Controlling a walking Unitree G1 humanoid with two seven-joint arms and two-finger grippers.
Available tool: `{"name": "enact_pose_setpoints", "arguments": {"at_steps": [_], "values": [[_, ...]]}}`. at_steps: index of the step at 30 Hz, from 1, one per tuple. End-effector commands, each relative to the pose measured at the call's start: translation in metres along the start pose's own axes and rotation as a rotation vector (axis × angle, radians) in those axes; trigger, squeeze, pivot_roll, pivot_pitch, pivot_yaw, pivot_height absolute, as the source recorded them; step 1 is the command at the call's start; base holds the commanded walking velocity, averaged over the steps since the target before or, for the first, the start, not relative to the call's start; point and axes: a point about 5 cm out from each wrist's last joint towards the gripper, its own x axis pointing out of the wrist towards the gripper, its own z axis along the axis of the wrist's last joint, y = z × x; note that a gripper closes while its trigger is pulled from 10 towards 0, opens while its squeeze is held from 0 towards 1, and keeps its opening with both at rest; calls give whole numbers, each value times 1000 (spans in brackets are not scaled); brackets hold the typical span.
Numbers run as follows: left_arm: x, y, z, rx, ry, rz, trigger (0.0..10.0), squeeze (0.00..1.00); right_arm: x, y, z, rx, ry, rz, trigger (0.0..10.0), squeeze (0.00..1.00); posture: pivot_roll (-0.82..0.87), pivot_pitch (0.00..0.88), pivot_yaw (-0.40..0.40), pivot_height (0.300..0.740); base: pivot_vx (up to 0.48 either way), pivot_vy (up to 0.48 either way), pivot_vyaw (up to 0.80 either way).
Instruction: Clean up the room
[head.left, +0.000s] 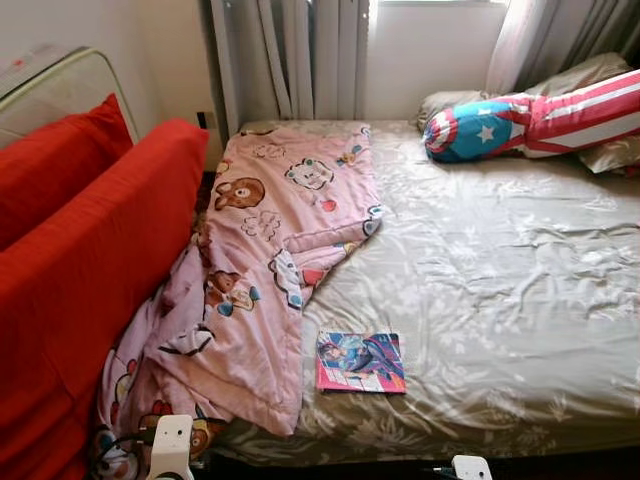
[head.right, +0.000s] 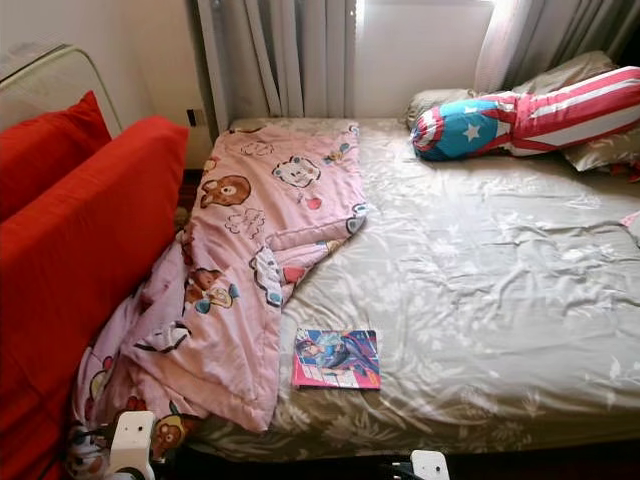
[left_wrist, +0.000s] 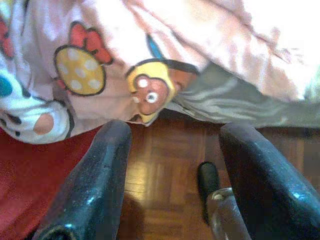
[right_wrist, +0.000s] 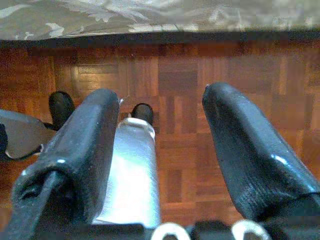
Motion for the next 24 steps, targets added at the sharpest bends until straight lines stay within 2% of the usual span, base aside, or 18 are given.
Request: {"name": "enact_pose_setpoints", "arguments": {"at_steps": [1, 10, 15, 22, 24], "values": [[-2, 5, -5, -11, 18, 14, 10000, 0, 2, 6, 8, -4, -27, 10, 10000, 0, 40, 0, -21, 740, 285, 0, 500], [-1, 4, -4, -17, 12, 14, 10000, 0, 2, 10, 9, -11, -27, 18, 10000, 0, 40, 0, -24, 740, 281, 0, 0], [0, 2, 1, -20, -11, 8, 10000, 0, 3, 14, 10, -30, -29, 29, 10000, 0, 38, 0, -25, 740, 0, 0, 738], [5, -3, 25, -68, -109, -42, 10000, 0, 3, 16, 12, -24, -47, 44, 10000, 0, 27, 0, -24, 740, 0, 0, 776], [6, -6, 30, -70, -127, -55, 10000, 0, 3, 16, 14, -5, -57, 45, 10000, 0, 27, 0, -24, 740, 0, 0, 0]]}}
